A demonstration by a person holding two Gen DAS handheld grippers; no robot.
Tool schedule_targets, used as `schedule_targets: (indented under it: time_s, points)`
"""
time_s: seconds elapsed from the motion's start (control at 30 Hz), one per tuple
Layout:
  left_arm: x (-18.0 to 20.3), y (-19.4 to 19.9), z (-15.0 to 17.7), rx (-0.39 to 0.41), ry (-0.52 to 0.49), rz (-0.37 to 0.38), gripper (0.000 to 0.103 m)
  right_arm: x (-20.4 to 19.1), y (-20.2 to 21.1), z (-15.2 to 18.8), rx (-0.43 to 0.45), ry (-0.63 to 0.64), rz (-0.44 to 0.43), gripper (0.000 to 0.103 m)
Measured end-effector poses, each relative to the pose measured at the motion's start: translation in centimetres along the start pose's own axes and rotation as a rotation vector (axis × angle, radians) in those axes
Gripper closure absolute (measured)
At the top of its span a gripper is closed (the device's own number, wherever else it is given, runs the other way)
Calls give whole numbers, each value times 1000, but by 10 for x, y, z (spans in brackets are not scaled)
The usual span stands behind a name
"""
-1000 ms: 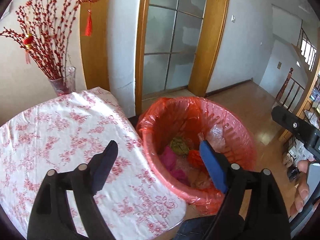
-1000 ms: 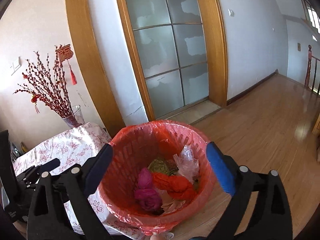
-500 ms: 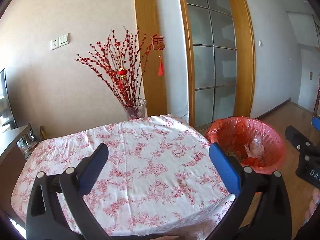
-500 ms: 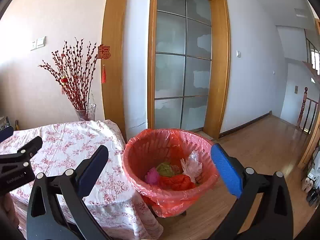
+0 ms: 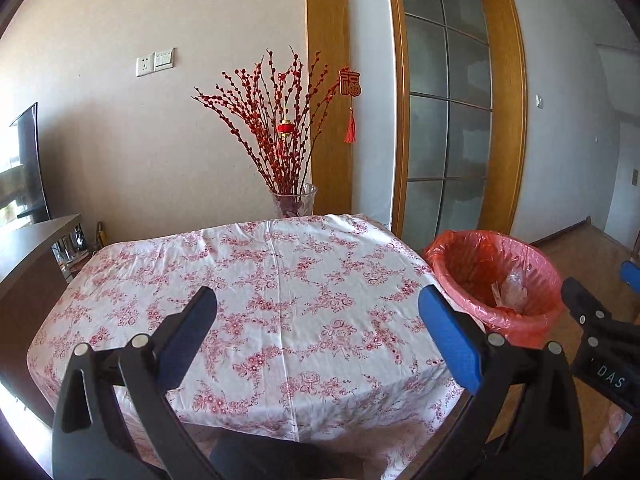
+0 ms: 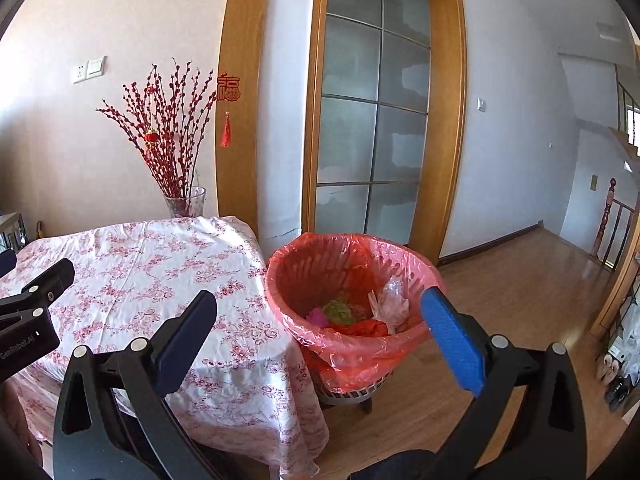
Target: Collect trash
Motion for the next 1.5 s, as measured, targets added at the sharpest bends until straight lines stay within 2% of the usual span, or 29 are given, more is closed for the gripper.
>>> schedule_targets:
  time_s: [0.27,1.5]
  points:
    - [-8,3,5,-19,38,-14,4,3,4,5,-15,-2,19,2]
    - [-2,-2,17,-48,35,-4,4,-1,-2,19,-65,-17,13,2]
Point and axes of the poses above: each gripper's, at about its wrist camera, not at the fingertips, and y roughly against the way its jaws point, x to its right, z to its underside, the point moved 6 cm from there along -y, roughly the way its jaws point, and after that the axes turned 6 degrees about x, right-handed, at the moved point
